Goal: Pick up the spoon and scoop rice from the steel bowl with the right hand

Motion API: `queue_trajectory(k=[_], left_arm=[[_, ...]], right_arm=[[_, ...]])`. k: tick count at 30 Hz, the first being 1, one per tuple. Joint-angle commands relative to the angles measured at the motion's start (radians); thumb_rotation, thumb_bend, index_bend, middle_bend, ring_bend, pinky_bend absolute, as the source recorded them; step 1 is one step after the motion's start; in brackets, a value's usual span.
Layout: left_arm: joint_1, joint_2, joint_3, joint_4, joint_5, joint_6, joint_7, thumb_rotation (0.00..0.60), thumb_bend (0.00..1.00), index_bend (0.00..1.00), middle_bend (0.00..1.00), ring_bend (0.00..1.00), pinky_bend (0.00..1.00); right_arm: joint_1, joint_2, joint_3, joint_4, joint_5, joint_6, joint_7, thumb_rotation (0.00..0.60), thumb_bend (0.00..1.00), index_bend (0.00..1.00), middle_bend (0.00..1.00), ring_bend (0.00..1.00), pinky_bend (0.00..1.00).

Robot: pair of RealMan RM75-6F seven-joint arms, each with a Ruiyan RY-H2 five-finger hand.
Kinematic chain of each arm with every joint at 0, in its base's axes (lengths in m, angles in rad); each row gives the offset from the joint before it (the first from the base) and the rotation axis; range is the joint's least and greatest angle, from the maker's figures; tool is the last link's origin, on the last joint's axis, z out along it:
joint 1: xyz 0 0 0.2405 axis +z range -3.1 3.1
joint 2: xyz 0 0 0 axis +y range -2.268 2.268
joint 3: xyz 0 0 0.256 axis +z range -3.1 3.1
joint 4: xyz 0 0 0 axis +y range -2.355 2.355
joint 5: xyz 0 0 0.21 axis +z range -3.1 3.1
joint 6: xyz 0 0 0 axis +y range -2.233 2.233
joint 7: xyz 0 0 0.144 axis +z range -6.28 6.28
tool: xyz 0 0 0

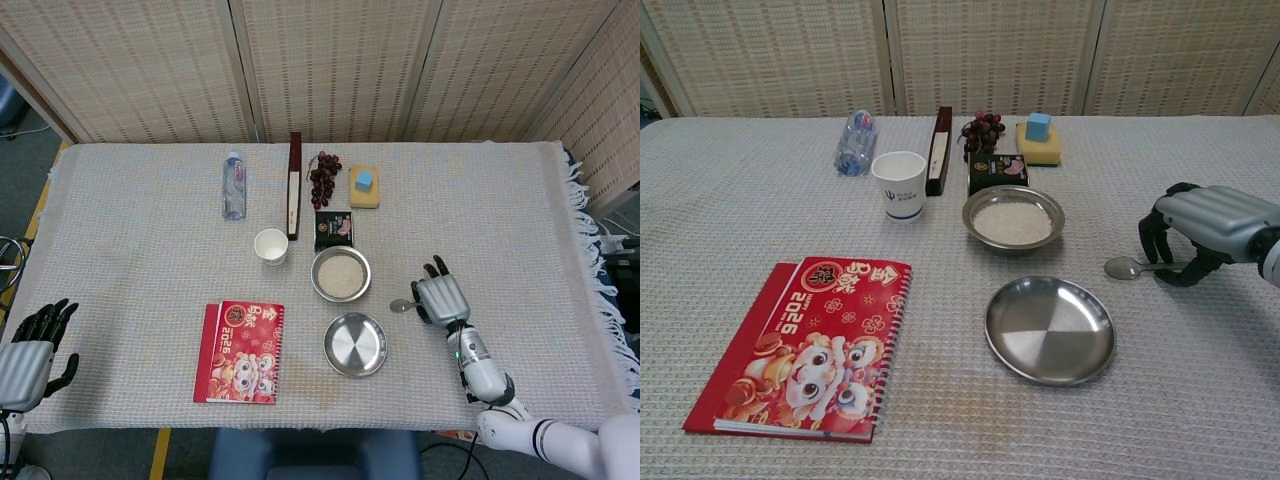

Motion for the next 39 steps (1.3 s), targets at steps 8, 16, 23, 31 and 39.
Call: queue_trajectory(k=[8, 16, 23, 31, 39], left_arm=[[0.002, 0.001, 0.002, -0.003, 0.004, 0.004, 0.000, 0.600, 0.48, 0.00, 0.00, 0.00, 0.12], [0.003, 0.002, 0.003, -0.002, 0.007, 0.006, -0.002, 0.600, 0.48, 0.00, 0.00, 0.00, 0.12], [0.003, 0.002, 0.003, -0.002, 0.006, 0.005, -0.003, 0.600, 0.48, 0.00, 0.00, 0.00, 0.12], [0.001, 0.002, 0.003, -0.005, 0.006, 0.001, 0.001, 0.600, 0.48, 0.00, 0.00, 0.00, 0.12], [0.003, 0.003, 0.006, -0.007, 0.011, 0.004, 0.000, 0.600, 0.48, 0.00, 0.00, 0.00, 0.13]], right_arm=[[-0.004, -0.001, 0.003, -0.002, 0.004, -0.001, -0.002, 0.600, 0.32, 0.95, 0.59, 0.18, 0.00], [-0.008, 0.012, 0.006, -0.016, 0.007, 0.000, 0.000, 0.600, 0.33, 0.95, 0.59, 0.18, 0.00], [-0.015, 0.067, 0.009, -0.073, -0.004, 0.026, -0.018, 0.600, 0.33, 0.95, 0.59, 0.18, 0.00], [0.002, 0.165, 0.041, -0.181, 0.013, 0.046, -0.091, 0.600, 0.33, 0.95, 0.59, 0.18, 0.00], [0.092, 0.200, 0.104, -0.246, 0.085, 0.000, -0.216, 0.600, 0.33, 0.95, 0.59, 0.18, 0.00]])
